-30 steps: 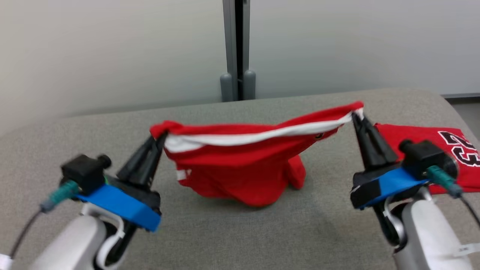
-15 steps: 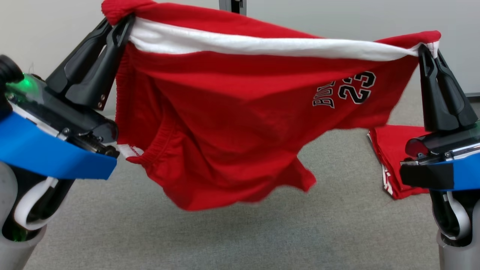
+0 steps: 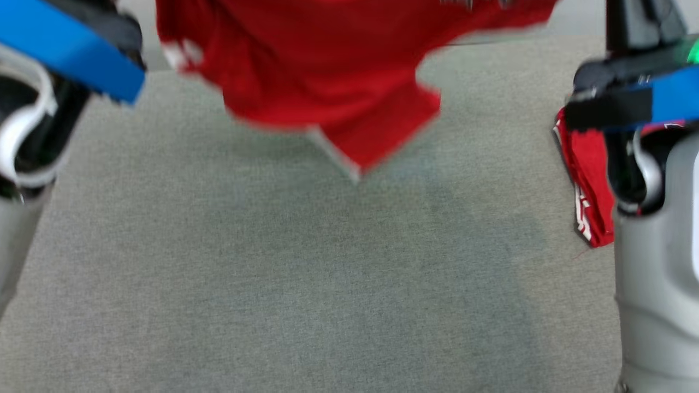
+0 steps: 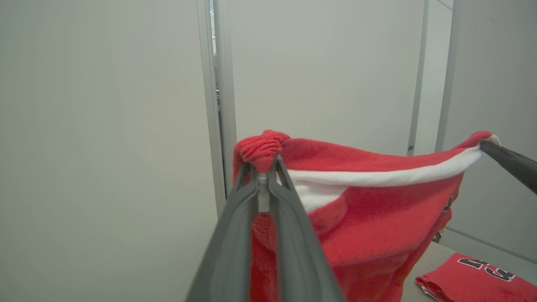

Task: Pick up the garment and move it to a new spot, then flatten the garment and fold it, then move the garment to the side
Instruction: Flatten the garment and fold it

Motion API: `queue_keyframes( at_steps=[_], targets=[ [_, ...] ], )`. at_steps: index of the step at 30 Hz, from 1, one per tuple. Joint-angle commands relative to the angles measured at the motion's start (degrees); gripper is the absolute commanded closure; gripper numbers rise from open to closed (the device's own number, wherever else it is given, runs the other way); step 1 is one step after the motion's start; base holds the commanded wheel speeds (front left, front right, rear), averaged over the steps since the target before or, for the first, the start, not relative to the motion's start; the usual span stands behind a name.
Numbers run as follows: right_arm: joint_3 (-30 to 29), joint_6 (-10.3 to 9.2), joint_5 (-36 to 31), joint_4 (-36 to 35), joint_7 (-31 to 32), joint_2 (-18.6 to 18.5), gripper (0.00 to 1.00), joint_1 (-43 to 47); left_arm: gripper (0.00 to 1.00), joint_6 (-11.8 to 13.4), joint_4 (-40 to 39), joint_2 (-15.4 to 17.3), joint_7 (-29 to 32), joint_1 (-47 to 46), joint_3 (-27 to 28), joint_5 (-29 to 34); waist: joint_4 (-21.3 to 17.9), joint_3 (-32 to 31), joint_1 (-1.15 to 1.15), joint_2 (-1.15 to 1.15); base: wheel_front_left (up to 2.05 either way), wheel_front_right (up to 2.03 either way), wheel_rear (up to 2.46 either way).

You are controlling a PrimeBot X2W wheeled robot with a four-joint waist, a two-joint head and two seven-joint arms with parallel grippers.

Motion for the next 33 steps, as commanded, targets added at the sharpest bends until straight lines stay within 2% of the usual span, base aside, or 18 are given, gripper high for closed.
queue_keyframes(
  at_steps=[1, 5, 8, 16, 21, 26, 29, 33],
  targets=[
    [-0.3, 0.01, 0.0, 1.3, -1.0, 0.3, 1.0, -2.3, 1.0, -0.4, 1.5, -1.0, -0.8, -2.7, 0.4, 0.3, 1.0, 1.5, -0.02, 0.0, 0.0, 0.0, 0.0],
    [0.2, 0.01, -2.2, 6.3, -3.4, 0.8, 1.0, -6.9, 1.0, -1.3, 7.2, -4.2, -2.6, -7.7, -0.6, 1.2, 1.4, 3.8, -0.02, 0.0, 0.0, 0.0, 0.0],
    [1.2, 0.01, -2.4, 10.7, -5.1, 1.0, 1.0, -6.0, 1.0, -2.0, 10.7, -5.4, -3.6, -6.5, -2.2, 1.2, 1.8, 5.8, -0.02, 0.0, 0.0, 0.0, 0.0],
    [3.6, 0.01, -1.4, 24.6, -11.1, 1.1, 1.0, 0.6, 1.0, -3.1, 15.1, -5.4, -8.7, 7.7, -6.4, 0.1, 2.2, 10.0, -0.02, 0.0, 0.0, 0.0, 0.0],
    [4.0, 0.01, 1.2, 28.7, -13.5, 1.1, 1.0, 5.6, 1.0, -3.0, 15.1, -6.2, -13.6, 17.2, -7.1, -1.7, 1.9, 9.3, -0.02, 0.0, 0.0, 0.0, 0.0],
    [2.8, 0.01, 2.8, 27.0, -14.3, 1.1, 1.0, 11.6, 1.0, -1.9, 13.0, -6.6, -17.2, 24.5, -7.9, -1.8, 1.5, 6.1, -0.02, 0.0, 0.0, 0.0, 0.0],
    [2.0, 0.01, 4.5, 21.9, -14.3, 1.1, 1.0, 15.8, 1.0, -0.7, 10.2, -5.6, -18.5, 28.1, -8.1, -1.3, 0.8, 3.3, -0.02, 0.0, 0.0, 0.0, 0.0],
    [1.6, 0.01, 4.4, 13.8, -14.3, 1.1, 1.0, 23.2, 1.0, 2.2, 3.8, -3.8, -19.7, 33.5, -7.9, -0.6, -0.4, -0.8, -0.02, 0.0, 0.0, 0.0, 0.0]
  ],
)
